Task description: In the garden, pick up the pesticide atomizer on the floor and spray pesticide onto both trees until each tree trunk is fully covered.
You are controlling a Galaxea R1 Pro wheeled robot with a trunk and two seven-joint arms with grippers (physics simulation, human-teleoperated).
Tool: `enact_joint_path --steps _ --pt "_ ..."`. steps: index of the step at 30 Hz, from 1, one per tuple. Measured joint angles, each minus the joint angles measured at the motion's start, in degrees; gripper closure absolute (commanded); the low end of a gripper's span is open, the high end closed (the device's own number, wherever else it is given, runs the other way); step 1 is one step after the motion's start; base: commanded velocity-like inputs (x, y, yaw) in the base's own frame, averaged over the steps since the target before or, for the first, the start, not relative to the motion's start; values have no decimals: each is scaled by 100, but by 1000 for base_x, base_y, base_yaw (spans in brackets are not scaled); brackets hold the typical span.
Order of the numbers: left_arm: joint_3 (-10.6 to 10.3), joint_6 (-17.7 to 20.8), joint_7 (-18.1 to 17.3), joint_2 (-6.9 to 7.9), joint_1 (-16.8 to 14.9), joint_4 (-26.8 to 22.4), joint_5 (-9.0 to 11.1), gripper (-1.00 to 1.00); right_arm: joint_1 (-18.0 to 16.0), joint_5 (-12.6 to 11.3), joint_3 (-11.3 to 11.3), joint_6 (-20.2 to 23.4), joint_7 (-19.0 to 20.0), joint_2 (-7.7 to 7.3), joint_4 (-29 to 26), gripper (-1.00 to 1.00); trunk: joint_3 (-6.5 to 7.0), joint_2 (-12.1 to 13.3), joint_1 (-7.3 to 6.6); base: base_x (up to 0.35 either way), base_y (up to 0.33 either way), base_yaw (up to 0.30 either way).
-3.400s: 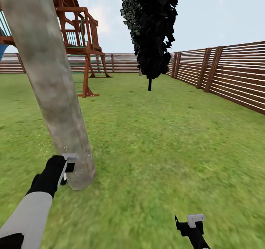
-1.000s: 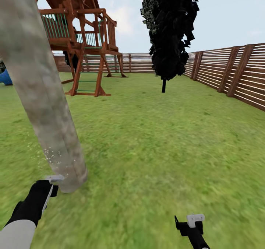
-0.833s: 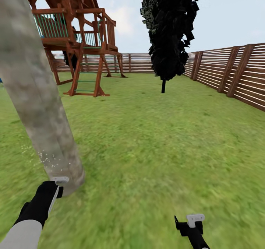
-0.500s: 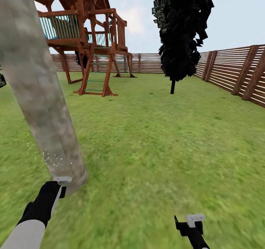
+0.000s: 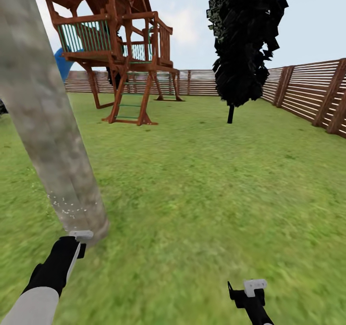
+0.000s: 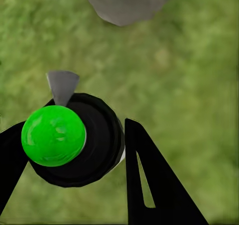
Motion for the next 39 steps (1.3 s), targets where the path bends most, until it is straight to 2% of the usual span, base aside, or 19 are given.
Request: enact_joint_path --steps 12,29,33,38,39 --pt "1 6 12 4 0 5 -21 100 0 -1 0 0 -1 0 0 -100 0 0 -2 204 -218 265" --pt "2 6 13 3 -1 17 -19 100 1 -9 -7 -6 -5 -19 -2 -100 0 0 -1 200 -212 11" --pt "12 2 12 16 36 131 -9 100 0 -9 -8 -6 -5 -18 -1 -100 0 0 -1 162 -234 182" --pt "78 -2 20 136 200 305 -38 100 0 -9 -8 -6 -5 -17 -1 -100 0 0 -1 205 -215 270" --pt "111 -2 24 238 270 314 -70 100 0 -9 -7 -5 -5 -17 -1 -100 0 0 -1 237 -191 262"
